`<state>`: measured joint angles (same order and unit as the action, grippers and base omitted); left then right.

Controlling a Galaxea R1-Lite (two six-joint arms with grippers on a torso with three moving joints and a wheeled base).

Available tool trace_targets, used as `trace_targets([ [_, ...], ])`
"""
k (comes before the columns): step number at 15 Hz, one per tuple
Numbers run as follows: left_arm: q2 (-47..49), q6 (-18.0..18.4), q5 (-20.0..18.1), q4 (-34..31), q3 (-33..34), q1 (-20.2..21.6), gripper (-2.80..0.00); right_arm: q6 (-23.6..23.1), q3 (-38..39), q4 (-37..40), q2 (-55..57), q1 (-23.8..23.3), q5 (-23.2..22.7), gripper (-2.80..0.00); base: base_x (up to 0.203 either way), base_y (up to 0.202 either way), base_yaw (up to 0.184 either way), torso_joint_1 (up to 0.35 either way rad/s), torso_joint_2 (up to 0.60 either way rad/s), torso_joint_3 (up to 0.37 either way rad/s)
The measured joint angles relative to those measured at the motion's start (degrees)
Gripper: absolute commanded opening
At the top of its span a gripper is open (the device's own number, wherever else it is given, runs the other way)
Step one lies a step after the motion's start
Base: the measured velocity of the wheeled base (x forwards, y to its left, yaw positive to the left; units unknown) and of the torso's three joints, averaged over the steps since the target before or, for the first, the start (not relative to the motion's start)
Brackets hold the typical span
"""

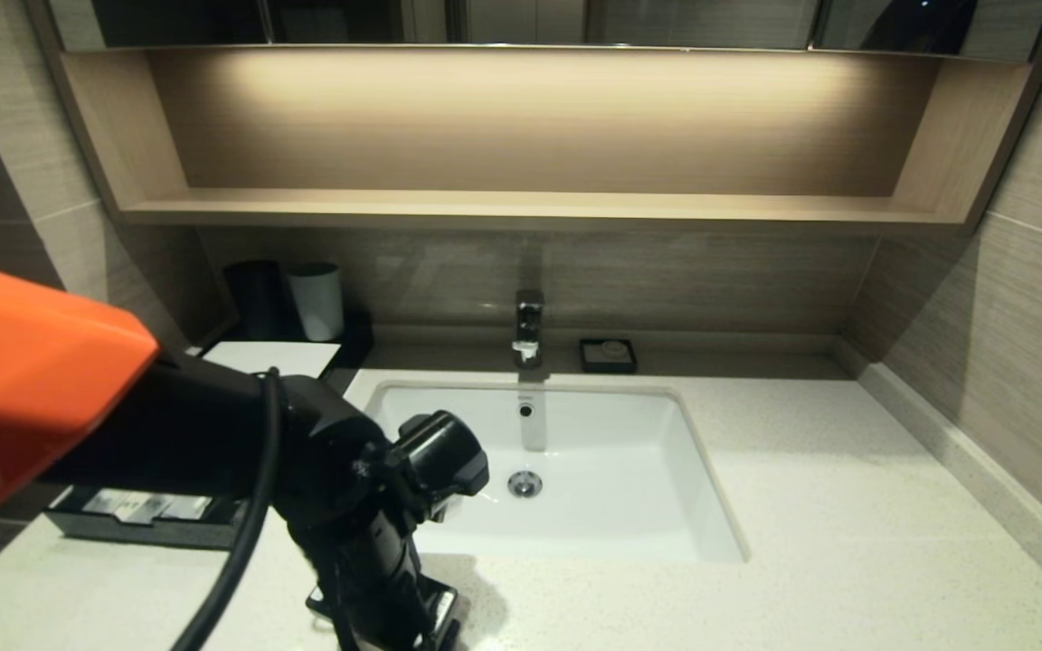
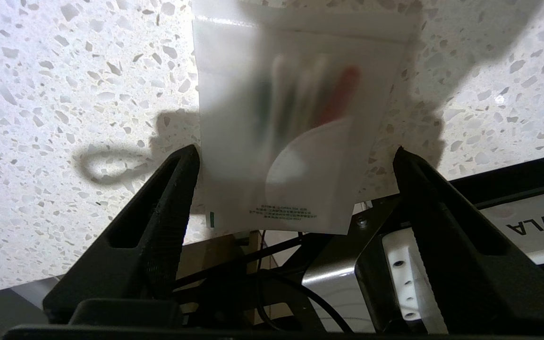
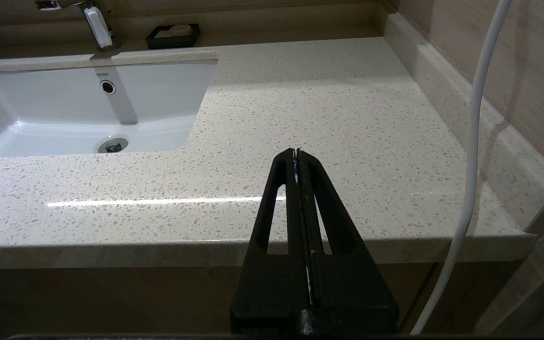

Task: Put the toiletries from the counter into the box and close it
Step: Pick up the bathroom toiletry

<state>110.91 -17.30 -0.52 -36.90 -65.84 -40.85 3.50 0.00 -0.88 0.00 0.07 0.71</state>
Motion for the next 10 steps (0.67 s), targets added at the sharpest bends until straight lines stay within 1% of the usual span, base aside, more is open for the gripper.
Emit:
trace_targets([
  [2, 0.1, 0.0, -0.2, 0.0, 0.0, 0.0, 0.0, 0.0, 0.0, 0.0, 0.0, 0.0, 0.0, -2.8, 0.0, 0.0, 0.0, 0.0, 0.0, 0.0],
  [3, 0.1, 0.0, -0.3, 0.0, 0.0, 0.0, -2.8, 0.0, 0.0, 0.0, 0.0, 0.0, 0.0, -2.8, 0.0, 0.0, 0.0, 0.0, 0.0, 0.0],
  [10, 0.1, 0.2, -0.3, 0.3, 0.4, 0.0, -2.8, 0.0, 0.0, 0.0, 0.0, 0.0, 0.0, -2.8, 0.0, 0.0, 0.0, 0.0, 0.0, 0.0],
])
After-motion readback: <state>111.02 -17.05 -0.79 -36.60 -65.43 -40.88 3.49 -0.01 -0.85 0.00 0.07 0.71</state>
